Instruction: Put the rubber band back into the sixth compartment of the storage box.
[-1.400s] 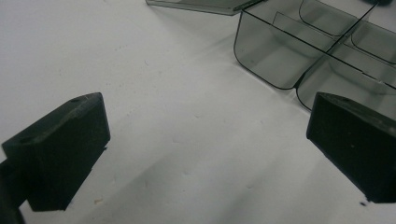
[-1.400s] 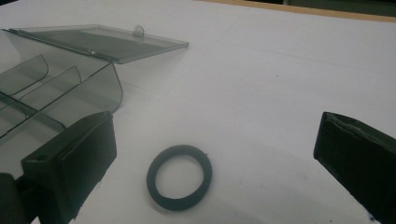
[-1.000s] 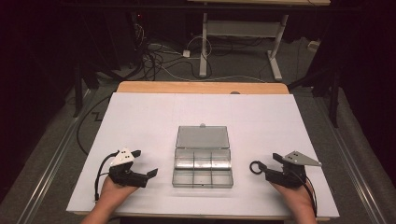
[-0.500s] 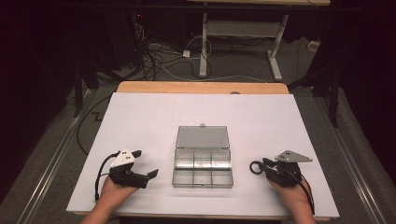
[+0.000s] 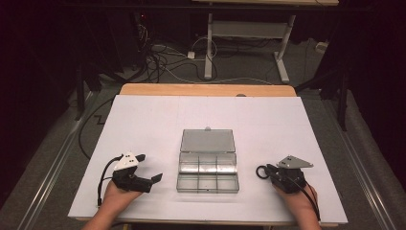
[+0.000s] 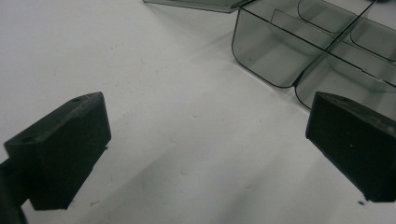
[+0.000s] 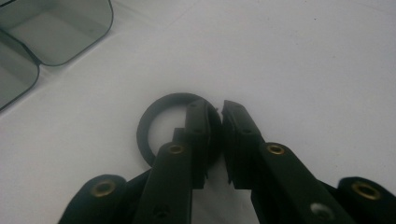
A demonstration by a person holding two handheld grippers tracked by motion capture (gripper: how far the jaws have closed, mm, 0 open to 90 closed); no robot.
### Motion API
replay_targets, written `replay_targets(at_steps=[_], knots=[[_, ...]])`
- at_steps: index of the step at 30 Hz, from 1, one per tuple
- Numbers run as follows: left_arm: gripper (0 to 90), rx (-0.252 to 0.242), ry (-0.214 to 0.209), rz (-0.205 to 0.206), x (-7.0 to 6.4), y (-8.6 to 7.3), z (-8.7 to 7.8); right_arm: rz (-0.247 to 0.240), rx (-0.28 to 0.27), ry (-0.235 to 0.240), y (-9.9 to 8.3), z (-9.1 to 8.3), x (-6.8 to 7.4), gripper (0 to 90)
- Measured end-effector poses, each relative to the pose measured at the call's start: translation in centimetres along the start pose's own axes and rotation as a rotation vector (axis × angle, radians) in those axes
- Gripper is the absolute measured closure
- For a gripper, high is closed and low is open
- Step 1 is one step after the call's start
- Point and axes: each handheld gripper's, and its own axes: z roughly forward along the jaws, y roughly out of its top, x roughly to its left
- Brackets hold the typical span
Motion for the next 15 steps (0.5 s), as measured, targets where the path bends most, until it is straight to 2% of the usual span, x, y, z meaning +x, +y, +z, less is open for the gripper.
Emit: replay_targets(at_steps=[3, 7, 15], knots=[[0.0, -0.005, 0.006, 0.009, -0.15, -0.04, -0.04, 0.016, 0.001, 0.016, 0.0, 0.0, -0.19, 87.1], [0.0, -0.007, 0.005, 0.015, -0.2, -0.05, -0.06, 0.04, 0.001, 0.035, 0.0, -0.02, -0.48, 88.5], [0.0, -0.013, 0.001, 0.015, -0.2, -0.09, -0.12, 0.035, -0.005, 0.047, 0.0, -0.06, -0.53, 89.2]])
